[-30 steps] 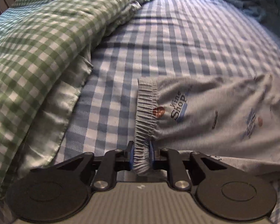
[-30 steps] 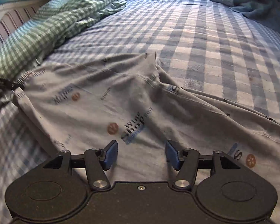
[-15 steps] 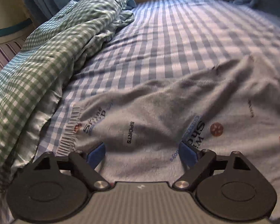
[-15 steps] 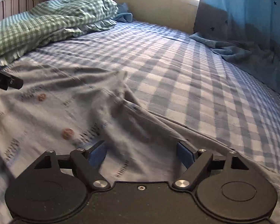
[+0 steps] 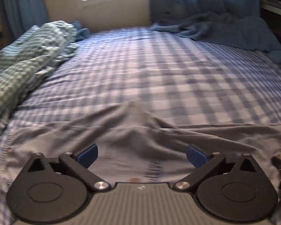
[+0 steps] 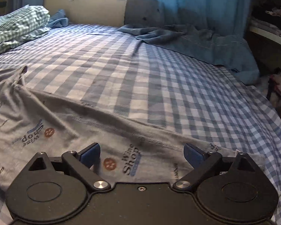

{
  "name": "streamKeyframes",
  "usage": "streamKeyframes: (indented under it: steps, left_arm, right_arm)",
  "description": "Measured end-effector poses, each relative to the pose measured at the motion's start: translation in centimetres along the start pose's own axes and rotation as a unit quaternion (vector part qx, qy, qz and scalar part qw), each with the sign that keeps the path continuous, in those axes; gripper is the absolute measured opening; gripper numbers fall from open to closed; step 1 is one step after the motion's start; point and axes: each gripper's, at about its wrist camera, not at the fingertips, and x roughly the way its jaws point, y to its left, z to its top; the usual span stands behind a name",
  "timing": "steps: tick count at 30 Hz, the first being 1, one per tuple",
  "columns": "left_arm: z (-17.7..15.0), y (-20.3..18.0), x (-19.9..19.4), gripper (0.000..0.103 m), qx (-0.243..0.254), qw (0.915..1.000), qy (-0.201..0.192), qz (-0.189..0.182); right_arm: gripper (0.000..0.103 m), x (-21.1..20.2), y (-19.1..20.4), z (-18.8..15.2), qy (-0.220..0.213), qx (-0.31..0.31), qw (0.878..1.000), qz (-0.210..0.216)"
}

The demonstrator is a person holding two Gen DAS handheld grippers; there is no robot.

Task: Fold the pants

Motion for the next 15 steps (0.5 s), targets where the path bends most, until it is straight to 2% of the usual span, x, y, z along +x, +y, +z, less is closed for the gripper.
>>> streamKeyframes:
  steps: [2,3,4,6,8,10,12,14,15]
  left_arm:
    - [-0.5,-3.9,1.5,0.100,0.028,0.9994,0.019,-0.008]
    - [-0.9,-5.5,2.4,0.097,0.045,0.9984,0.035,0.006]
    - [-1.1,-6.3,3.2,0.098,0.051,0.9970,0.051,0.028]
    - [-1.2,-5.9,3.6,0.103,0.017,0.9973,0.053,0.047]
    - [-1.0,-5.0,3.7,0.103,-0.007,0.9957,0.071,0.060]
    - [-0.5,-4.2,3.4,0.103,-0.020,0.9924,0.083,0.088]
    - [0.5,-4.2,2.6,0.102,-0.037,0.9899,0.084,0.108]
    - [1.4,-5.6,1.7,0.102,-0.041,0.9927,0.063,0.094]
    - [1.7,-7.2,1.1,0.102,-0.033,0.9958,0.047,0.072]
  right_arm:
    - [0.097,-0.3,0.1,-0.9,-0.010,-0.021,1.000,-0.004]
    - [0.099,-0.4,-0.8,-1.3,-0.014,-0.026,1.000,-0.006]
    - [0.100,-0.5,-2.2,-1.8,-0.014,-0.031,0.999,-0.014]
    - [0.102,-0.4,-5.8,-2.8,-0.010,-0.027,0.999,-0.033]
    - [0.102,-0.2,-10.9,-4.2,-0.001,-0.006,0.999,-0.044]
    - [0.102,-0.2,-15.5,-5.8,0.012,0.015,0.996,-0.084]
    - [0.102,-0.6,-19.3,-6.6,0.021,0.059,0.996,-0.070]
    - [0.102,-1.5,-20.8,-7.3,0.022,0.061,0.989,-0.131]
    - [0.102,-2.3,-21.1,-7.4,0.019,0.068,0.986,-0.153]
